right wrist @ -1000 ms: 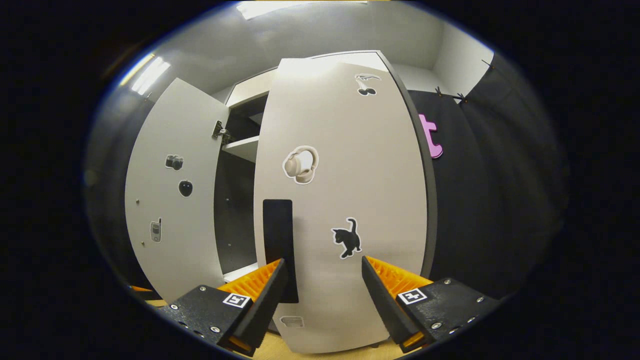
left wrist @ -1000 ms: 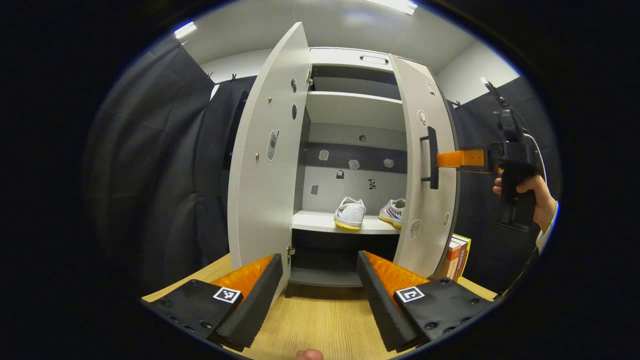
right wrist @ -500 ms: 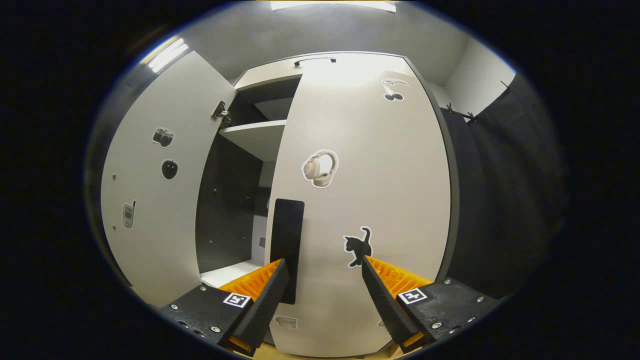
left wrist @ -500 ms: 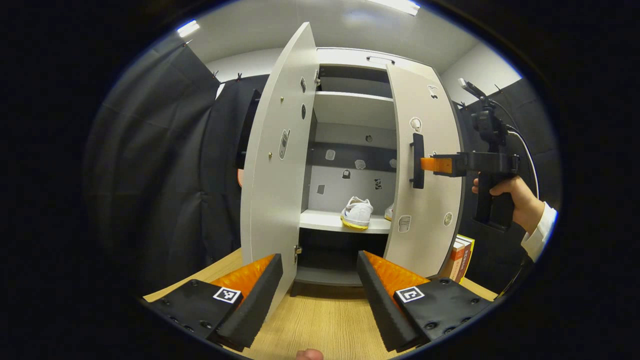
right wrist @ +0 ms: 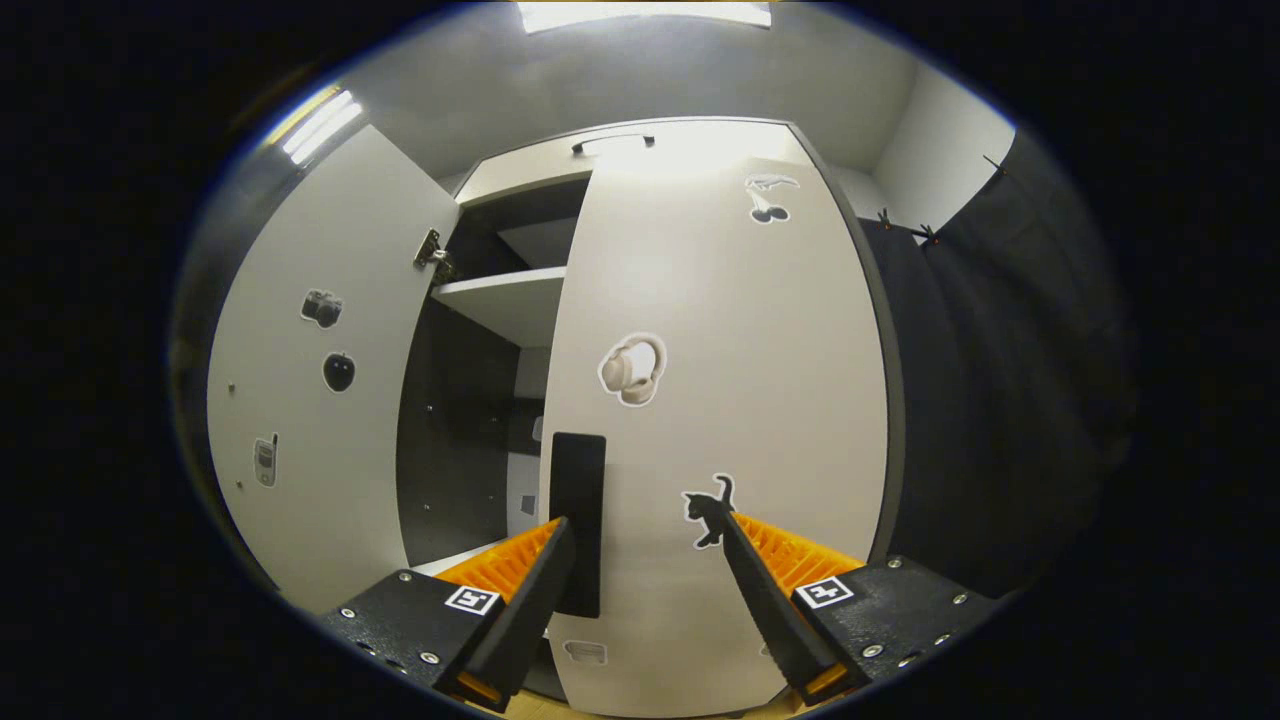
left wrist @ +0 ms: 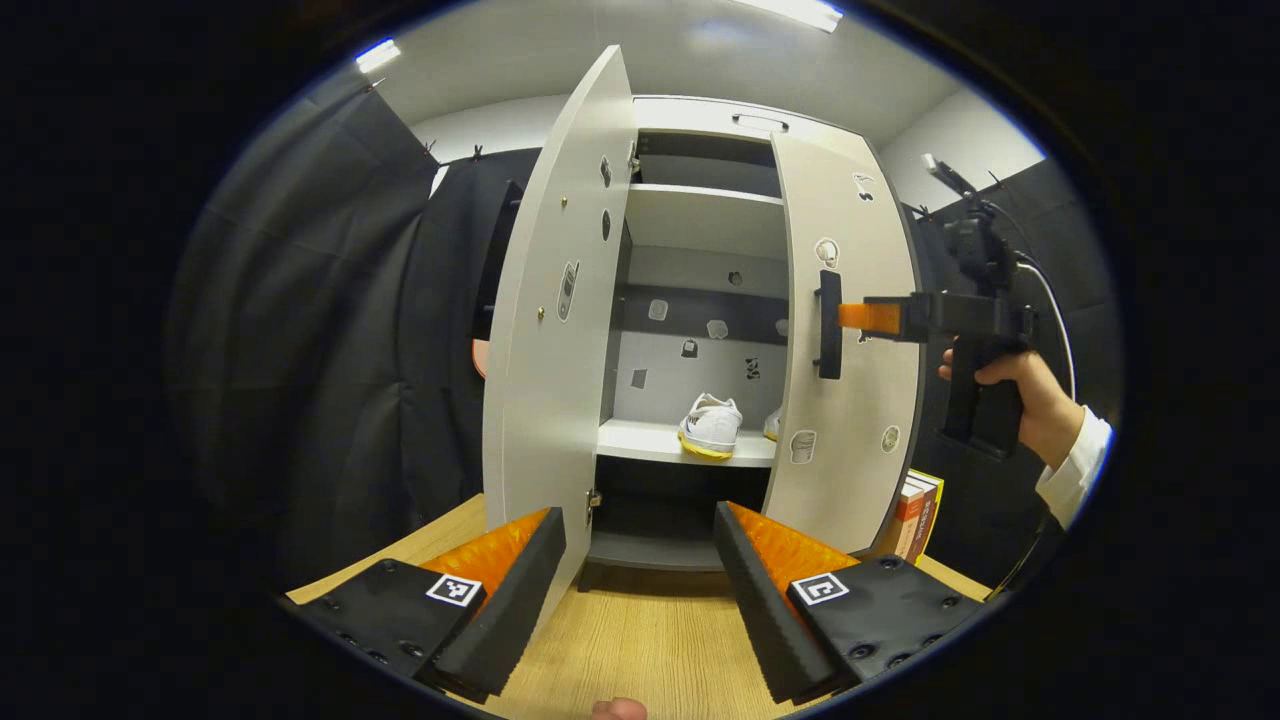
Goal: Grab one shoe with the right hand and put it into the shoe cabinet, grab the other shoe with the left hand and put it into the shoe cabinet; then close the right door with the right hand and the left door with the left hand.
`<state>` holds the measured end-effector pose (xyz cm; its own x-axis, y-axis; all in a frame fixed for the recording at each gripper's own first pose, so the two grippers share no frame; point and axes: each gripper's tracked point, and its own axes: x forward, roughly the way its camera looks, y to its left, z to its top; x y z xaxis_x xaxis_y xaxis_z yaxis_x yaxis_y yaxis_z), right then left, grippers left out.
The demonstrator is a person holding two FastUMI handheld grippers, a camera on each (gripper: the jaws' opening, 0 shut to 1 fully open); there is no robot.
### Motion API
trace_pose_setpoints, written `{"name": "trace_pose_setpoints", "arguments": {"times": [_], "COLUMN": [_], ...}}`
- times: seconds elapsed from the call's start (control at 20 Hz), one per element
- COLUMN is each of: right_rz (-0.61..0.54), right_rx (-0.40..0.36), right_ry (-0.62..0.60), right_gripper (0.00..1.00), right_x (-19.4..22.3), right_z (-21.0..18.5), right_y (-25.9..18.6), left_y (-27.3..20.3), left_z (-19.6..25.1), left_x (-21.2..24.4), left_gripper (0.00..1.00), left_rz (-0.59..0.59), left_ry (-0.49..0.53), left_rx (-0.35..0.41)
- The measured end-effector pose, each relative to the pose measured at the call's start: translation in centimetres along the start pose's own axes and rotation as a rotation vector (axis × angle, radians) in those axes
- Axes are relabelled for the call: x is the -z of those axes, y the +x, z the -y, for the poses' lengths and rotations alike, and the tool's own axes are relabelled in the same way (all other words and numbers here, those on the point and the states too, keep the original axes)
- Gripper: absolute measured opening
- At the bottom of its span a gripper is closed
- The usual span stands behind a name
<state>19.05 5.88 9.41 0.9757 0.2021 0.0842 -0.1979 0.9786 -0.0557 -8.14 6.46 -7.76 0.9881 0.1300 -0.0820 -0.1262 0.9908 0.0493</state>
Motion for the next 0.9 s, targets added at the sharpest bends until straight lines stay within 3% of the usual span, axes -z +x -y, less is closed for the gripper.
{"name": "trace_pose_setpoints", "arguments": {"times": [0.4,0.75,0.9], "right_rz": [0.015,-0.029,-0.045], "right_rx": [0.066,0.153,0.159], "right_ry": [-0.025,-0.002,0.016], "right_gripper": [0.92,0.93,0.93], "right_x": [-1.6,3.6,5.3], "right_z": [3.1,5.0,5.1], "right_y": [-8.8,-16.3,-17.9], "left_y": [1.0,1.1,0.7], "left_z": [2.1,3.5,3.2], "left_x": [-1.2,-1.7,-4.4], "left_gripper": [0.97,0.96,0.99], "left_rz": [0.015,0.021,0.077], "left_ry": [0.011,-0.007,-0.051], "left_rx": [0.052,0.071,0.070]}}
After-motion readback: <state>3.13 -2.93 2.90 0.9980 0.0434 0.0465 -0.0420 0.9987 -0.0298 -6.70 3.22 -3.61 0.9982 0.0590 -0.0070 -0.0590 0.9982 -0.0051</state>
